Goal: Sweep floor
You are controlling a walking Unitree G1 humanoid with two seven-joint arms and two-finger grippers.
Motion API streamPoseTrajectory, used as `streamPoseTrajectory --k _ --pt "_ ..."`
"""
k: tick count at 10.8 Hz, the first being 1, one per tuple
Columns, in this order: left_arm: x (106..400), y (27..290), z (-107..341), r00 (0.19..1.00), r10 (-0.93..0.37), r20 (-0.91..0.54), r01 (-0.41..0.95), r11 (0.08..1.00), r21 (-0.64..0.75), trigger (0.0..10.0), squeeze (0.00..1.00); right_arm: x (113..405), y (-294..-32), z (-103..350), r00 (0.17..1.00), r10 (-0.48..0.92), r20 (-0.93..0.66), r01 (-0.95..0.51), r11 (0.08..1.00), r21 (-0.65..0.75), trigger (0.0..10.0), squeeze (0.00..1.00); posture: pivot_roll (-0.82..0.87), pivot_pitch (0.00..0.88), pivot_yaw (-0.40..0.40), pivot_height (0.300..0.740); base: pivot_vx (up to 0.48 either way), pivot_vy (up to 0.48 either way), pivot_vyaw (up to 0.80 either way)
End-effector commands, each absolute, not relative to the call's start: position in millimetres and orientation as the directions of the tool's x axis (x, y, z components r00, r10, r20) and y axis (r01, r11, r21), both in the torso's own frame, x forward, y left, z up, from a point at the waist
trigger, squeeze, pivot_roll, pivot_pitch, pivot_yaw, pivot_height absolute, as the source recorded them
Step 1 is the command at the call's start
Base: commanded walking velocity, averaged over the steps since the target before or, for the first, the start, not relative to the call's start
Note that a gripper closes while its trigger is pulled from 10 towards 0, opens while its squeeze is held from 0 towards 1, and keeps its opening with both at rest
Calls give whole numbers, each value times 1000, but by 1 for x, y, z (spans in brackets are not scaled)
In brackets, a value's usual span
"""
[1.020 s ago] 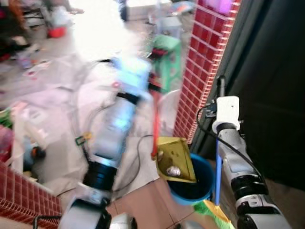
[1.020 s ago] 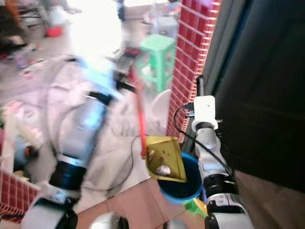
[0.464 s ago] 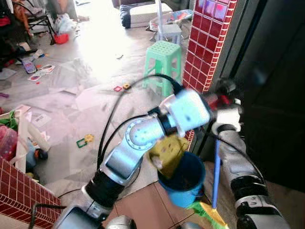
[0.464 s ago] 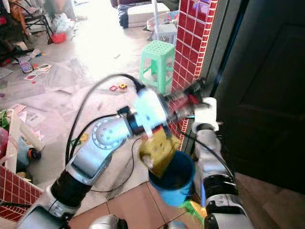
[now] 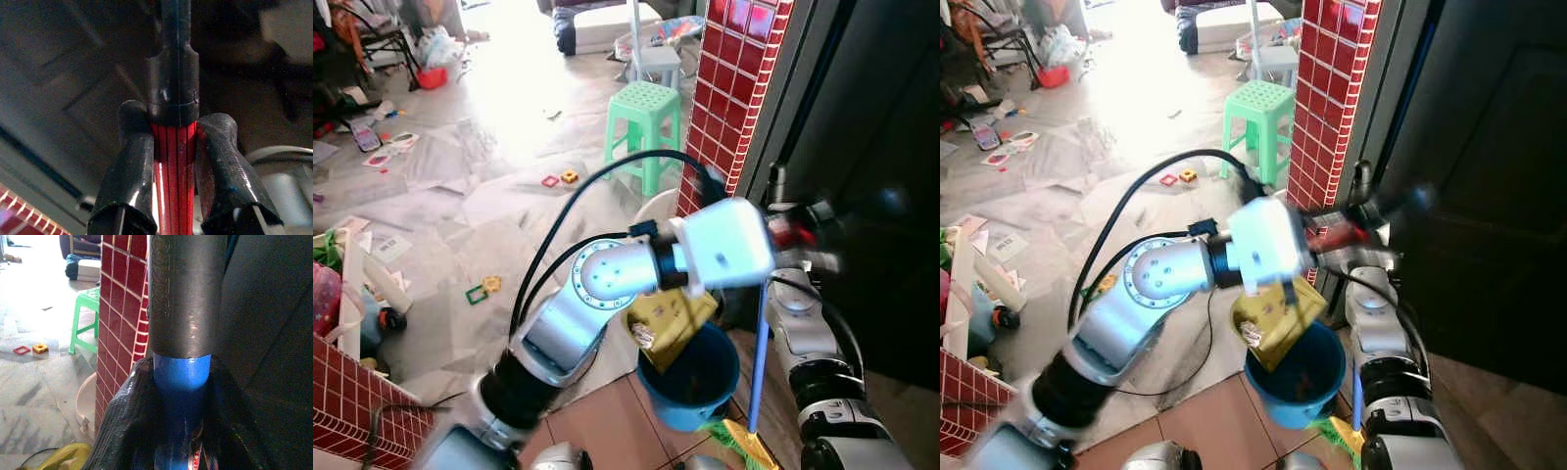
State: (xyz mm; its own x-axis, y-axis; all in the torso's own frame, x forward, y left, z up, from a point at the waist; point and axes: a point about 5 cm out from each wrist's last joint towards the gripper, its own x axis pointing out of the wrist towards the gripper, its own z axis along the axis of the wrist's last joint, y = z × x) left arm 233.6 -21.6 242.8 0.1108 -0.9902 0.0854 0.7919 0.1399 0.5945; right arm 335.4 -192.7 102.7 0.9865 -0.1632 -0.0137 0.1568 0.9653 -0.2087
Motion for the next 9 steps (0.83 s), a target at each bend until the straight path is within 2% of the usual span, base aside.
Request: streamPoseTrajectory --k 1,3,4,5,6,8,9 --pt "221 -28 251 27 -999 36 768 43 639 10000 0 344 -182 118 991 -124 47 131 972 -193 10000 0 -25 0 27 740 0 0 0" --pt "216 -27 261 10 -998 -55 681 -33 731 10000 0 348 -180 119 992 -117 46 124 974 -192 10000 0 -18 0 21 740 0 0 0" --pt "216 -26 263 14 -998 -63 666 -38 745 10000 0 349 -180 119 992 -115 47 122 974 -191 10000 0 -16 0 19 740 0 0 0" --pt "218 -25 264 43 -998 -42 661 -3 750 10000 0 350 -180 119 992 -114 46 121 974 -192 10000 0 -15 0 18 740 0 0 0" --pt "225 -23 270 117 -991 59 646 121 753 10000 0 351 -181 119 992 -116 46 123 973 -195 10000 0 -17 0 18 740 0 0 0" --pt "237 -11 262 210 -973 100 646 215 732 10000 0 352 -186 118 991 -122 46 129 971 -202 10000 0 -21 0 15 740 0 0 0" --pt "237 -9 266 218 -968 129 630 240 738 10000 0 353 -186 118 991 -122 45 129 971 -203 10000 0 -20 0 14 740 0 0 0"
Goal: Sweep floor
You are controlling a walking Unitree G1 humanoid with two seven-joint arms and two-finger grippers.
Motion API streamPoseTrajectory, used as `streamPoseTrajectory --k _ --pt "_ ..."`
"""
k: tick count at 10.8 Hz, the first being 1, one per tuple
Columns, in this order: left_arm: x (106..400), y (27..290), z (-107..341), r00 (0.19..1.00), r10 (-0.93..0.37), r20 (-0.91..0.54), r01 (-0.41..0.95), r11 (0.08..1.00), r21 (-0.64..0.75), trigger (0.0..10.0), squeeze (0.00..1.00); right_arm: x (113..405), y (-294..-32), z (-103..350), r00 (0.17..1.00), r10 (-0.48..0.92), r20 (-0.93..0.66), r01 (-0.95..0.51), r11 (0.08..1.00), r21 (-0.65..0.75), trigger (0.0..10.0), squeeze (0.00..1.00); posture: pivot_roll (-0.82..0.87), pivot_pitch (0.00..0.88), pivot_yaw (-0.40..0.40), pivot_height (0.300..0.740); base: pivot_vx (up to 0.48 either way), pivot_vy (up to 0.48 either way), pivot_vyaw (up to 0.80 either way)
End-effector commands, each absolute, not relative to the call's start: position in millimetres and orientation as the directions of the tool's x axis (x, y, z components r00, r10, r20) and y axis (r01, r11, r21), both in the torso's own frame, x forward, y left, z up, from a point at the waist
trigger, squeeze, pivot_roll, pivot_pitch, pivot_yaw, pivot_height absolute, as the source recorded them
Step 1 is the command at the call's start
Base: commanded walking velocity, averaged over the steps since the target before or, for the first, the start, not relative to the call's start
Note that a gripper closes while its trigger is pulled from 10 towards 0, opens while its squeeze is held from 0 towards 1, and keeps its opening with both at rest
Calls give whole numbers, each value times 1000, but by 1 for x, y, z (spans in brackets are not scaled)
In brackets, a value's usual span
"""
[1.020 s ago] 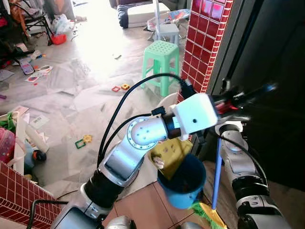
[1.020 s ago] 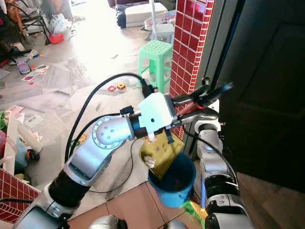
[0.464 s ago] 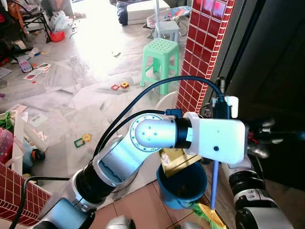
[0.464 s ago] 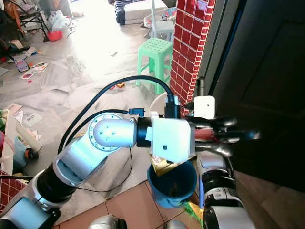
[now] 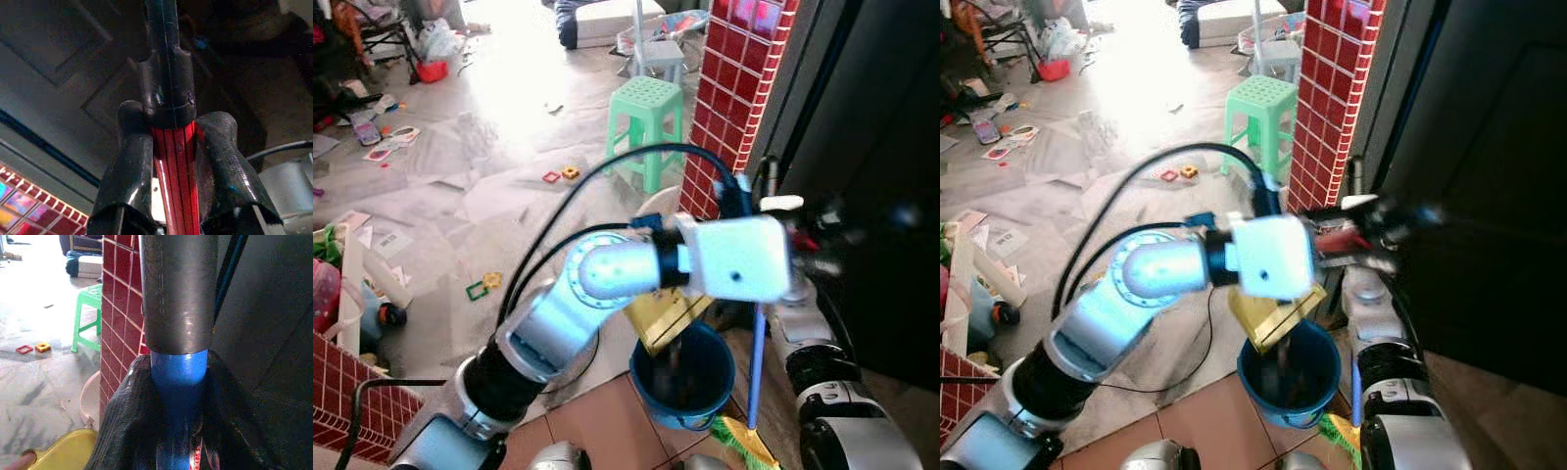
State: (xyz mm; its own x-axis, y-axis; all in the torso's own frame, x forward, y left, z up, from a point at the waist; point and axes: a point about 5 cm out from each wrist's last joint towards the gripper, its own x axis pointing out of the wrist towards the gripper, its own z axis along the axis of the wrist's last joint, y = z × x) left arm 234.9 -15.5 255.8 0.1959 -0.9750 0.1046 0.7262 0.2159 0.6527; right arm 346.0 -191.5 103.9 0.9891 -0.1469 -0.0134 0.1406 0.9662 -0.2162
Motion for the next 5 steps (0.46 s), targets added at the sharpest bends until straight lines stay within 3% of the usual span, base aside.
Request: streamPoseTrajectory --k 1,2,4,5 --pt "236 -7 278 251 -943 218 677 332 656 10000 0 353 -187 117 992 -121 43 128 970 -206 10000 0 -14 0 11 740 0 0 0" --pt "239 -5 281 243 -944 222 627 327 707 10000 0 354 -186 117 992 -117 41 123 971 -207 10000 0 -12 0 6 740 0 0 0" --pt "242 1 298 253 -909 332 566 417 711 10000 0 356 -185 118 993 -111 44 118 971 -208 10000 0 -9 0 4 740 0 0 0" --pt "242 1 300 267 -890 371 676 447 585 10000 0 357 -186 118 993 -114 43 120 970 -209 10000 0 -9 0 6 740 0 0 0"
